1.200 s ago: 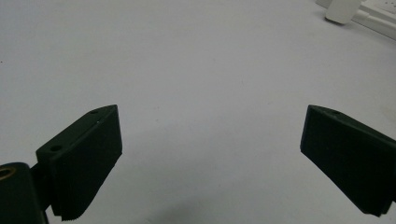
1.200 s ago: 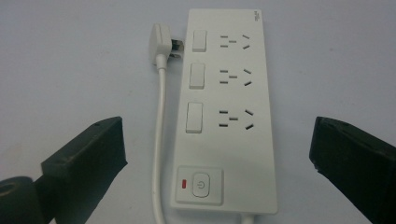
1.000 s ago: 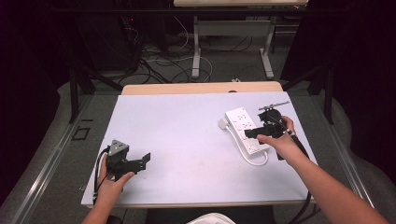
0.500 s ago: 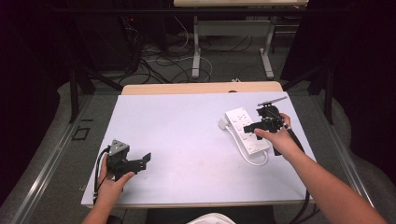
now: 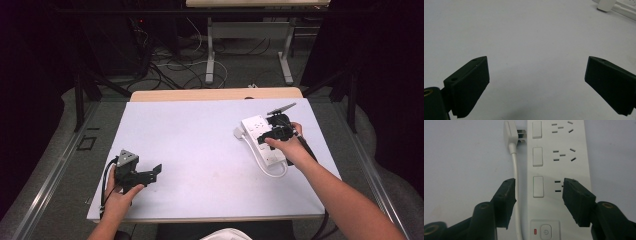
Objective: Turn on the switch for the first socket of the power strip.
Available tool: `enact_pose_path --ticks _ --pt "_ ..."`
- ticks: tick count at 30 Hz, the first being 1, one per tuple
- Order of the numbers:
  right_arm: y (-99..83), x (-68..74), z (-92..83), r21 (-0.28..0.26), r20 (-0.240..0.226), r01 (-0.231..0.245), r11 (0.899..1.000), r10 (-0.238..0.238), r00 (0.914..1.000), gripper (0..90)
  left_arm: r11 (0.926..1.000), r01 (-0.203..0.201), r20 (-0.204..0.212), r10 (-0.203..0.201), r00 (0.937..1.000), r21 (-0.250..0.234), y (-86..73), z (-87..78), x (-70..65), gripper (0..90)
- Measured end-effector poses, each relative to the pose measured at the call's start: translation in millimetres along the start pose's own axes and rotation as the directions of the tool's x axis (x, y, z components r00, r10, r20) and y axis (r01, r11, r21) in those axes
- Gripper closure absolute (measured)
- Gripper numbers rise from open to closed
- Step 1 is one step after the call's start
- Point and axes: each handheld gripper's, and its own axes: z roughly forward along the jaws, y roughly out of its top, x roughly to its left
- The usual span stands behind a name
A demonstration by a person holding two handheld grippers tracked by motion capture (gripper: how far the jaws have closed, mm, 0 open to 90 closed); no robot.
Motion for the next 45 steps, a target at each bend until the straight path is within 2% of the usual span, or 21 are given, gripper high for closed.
enact_pose_path --ticks 5,6,7,9,11,12,17,19,21,26,34,45 --pt "1.0 2.6 5.6 0.021 0.011 -0.014 1.0 0.014 0.9998 53.9 1.0 0.004 0.0 -0.004 1.0 0.0 0.0 0.0 0.1 5.4" --pt "1.2 2.8 6.6 0.027 0.014 -0.01 1.0 0.01 0.9999 56.0 1.0 0.004 0.0 -0.004 1.0 0.0 0.0 0.0 0.2 5.4" --pt "0.4 2.2 8.3 0.011 -0.002 -0.006 1.0 0.006 1.0 58.3 1.0 0.004 0.0 -0.004 1.0 0.001 0.0 0.1 0.2 5.4" --pt "1.2 2.5 9.2 0.035 0.018 0.009 0.999 -0.01 0.9998 62.0 1.0 0.004 0.0 -0.004 1.0 0.002 -0.1 0.3 0.1 5.4" --pt "1.3 3.5 11.7 0.025 0.009 -0.003 1.0 0.003 1.0 65.3 1.0 0.003 0.0 -0.003 1.0 0.001 -0.1 0.3 0.0 5.5" --pt "2.0 4.0 11.7 0.048 0.023 0.004 0.999 -0.006 0.9997 69.1 1.0 0.003 0.0 -0.003 1.0 0.001 0.0 0.3 0.0 5.5" --pt "2.3 4.3 14.4 0.049 0.009 0.013 0.999 -0.013 0.9999 76.0 1.0 0.001 0.001 -0.001 1.0 0.002 0.0 0.5 0.2 5.5" --pt "2.6 6.0 16.3 0.061 0.015 0.003 0.998 -0.004 0.9999 78.8 1.0 0.002 0.001 -0.002 1.0 0.002 0.0 0.7 0.1 5.5" --pt "2.5 6.8 19.8 0.071 0.023 0.013 0.997 -0.014 0.9996 82.0 1.0 0.002 0.0 -0.002 1.0 0.006 0.2 0.6 0.2 5.5" --pt "2.3 7.2 23.5 0.07 0.026 0.024 0.997 -0.026 0.9993 84.6 1.0 0.002 0.001 -0.002 1.0 0.007 0.1 0.8 0.2 5.5" --pt "1.4 5.2 27.2 0.105 0.035 0.024 0.994 -0.028 0.999 90.0 1.0 0.003 0.001 -0.003 1.0 0.008 0.1 1.1 0.2 5.7" --pt "0.7 3.1 32.0 0.122 0.024 0.031 0.992 -0.034 0.9991 90.0 1.0 0.002 0.0 -0.002 1.0 0.009 0.0 1.4 0.2 5.8"
